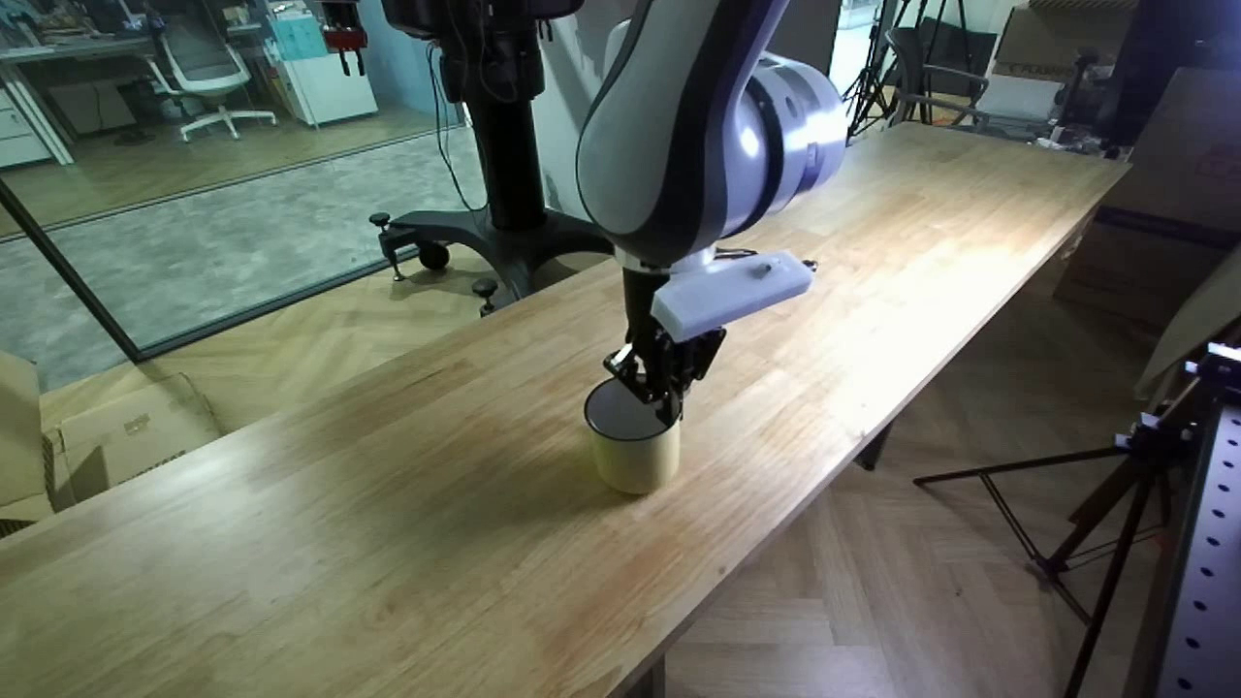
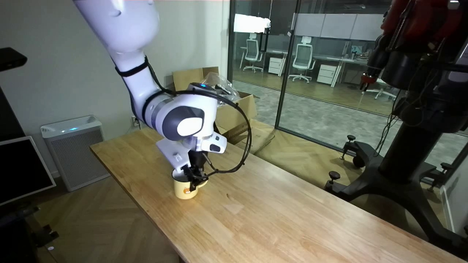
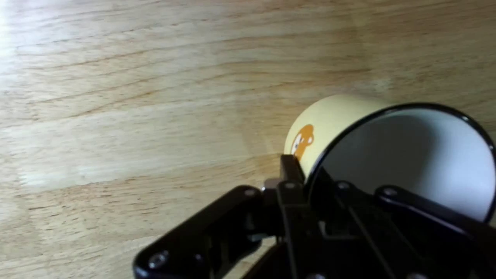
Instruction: Move the cup to the right.
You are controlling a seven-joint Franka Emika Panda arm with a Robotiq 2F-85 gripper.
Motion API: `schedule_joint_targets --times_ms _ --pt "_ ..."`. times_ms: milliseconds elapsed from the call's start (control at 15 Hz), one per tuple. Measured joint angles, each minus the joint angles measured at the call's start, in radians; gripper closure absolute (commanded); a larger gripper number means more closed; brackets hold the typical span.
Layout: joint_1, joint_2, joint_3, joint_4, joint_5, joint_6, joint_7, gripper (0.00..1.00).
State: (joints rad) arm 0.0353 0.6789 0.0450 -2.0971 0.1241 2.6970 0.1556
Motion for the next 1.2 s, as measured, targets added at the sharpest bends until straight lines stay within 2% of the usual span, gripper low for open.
schedule_joint_targets --times_ms 133,200,467,533,800,1200 --pt "0.0 0.001 0.004 0.007 0.0 -0.019 -0.013 0.97" --pt "0.0 0.001 0.006 0.012 0.0 -0.039 -0.02 0.9" --pt "0.0 0.001 0.006 0.013 0.0 -0.042 -0.02 0.9" --pt "0.0 0.001 0.006 0.013 0.0 -0.042 -0.02 0.97" --pt "0.0 0.001 0.005 0.013 0.004 -0.041 -0.019 0.97" --pt "-0.01 0.002 -0.077 0.027 0.037 0.04 0.049 0.97"
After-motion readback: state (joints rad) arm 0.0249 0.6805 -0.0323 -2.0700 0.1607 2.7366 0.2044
